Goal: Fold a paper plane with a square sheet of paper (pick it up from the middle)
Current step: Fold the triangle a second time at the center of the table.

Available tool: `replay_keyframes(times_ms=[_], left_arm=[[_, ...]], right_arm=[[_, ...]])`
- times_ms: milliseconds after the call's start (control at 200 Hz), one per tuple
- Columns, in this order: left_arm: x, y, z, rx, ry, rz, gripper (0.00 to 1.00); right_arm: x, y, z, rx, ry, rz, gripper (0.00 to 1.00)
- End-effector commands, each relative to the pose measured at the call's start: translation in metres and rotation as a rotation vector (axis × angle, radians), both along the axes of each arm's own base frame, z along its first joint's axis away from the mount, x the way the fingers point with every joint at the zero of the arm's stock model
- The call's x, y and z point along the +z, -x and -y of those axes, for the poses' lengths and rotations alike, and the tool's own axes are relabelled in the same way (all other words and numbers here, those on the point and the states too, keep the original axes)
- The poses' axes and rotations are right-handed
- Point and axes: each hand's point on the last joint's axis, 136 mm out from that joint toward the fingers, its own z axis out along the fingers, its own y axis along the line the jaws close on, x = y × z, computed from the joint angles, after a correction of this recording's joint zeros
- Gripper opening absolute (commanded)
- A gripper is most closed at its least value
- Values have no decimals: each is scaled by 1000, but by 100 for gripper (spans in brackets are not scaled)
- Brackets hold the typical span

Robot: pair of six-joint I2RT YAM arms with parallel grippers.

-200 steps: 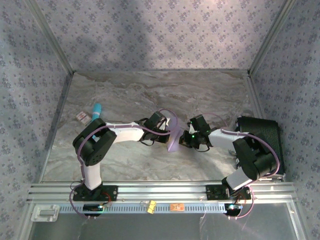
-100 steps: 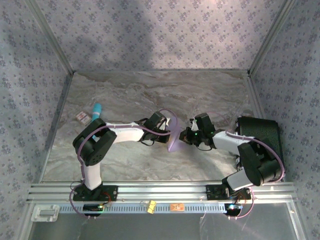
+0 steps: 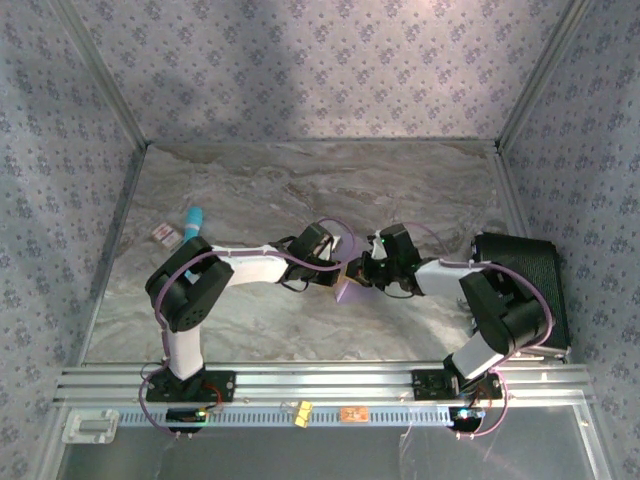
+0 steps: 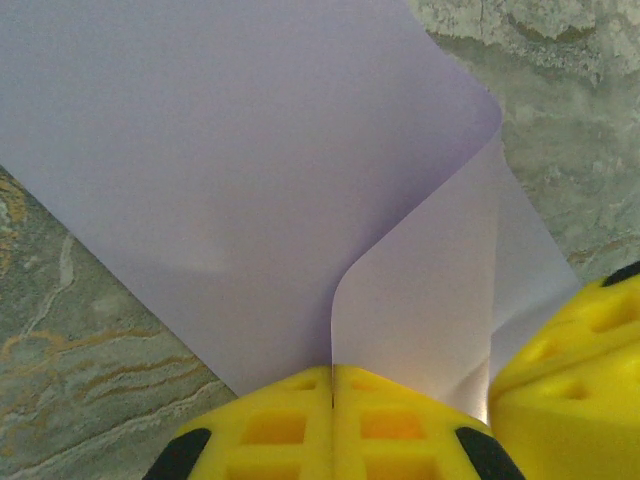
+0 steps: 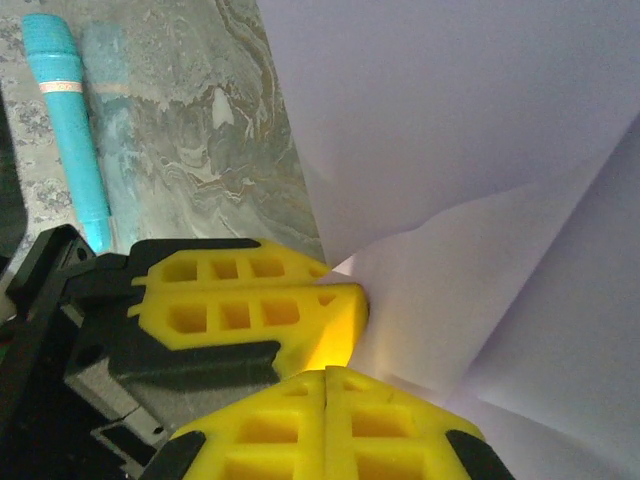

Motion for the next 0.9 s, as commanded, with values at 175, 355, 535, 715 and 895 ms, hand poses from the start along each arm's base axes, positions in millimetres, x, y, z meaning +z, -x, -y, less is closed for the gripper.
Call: replay_keyframes(times_ms=[175,355,535,715,895], left_arm=[[-9,4,-11,10,-40,-21,0],[-11,4,-12,8,-46,-23,0],[-15,6,-13,6,-55,-30,0],[-15,6,-13,1,-61,-30,0],[-14,5,-13,0,-60,-28,0]], right_arm=[[-7,-5,-7,6,-7,-17,0],[-28,4,6,-21,31,-51,0],[-39,10,13,-31,44,-79,0],[-12,-5,10,-40,6,-28,0],[3,-22,11,-43,15,13,0]])
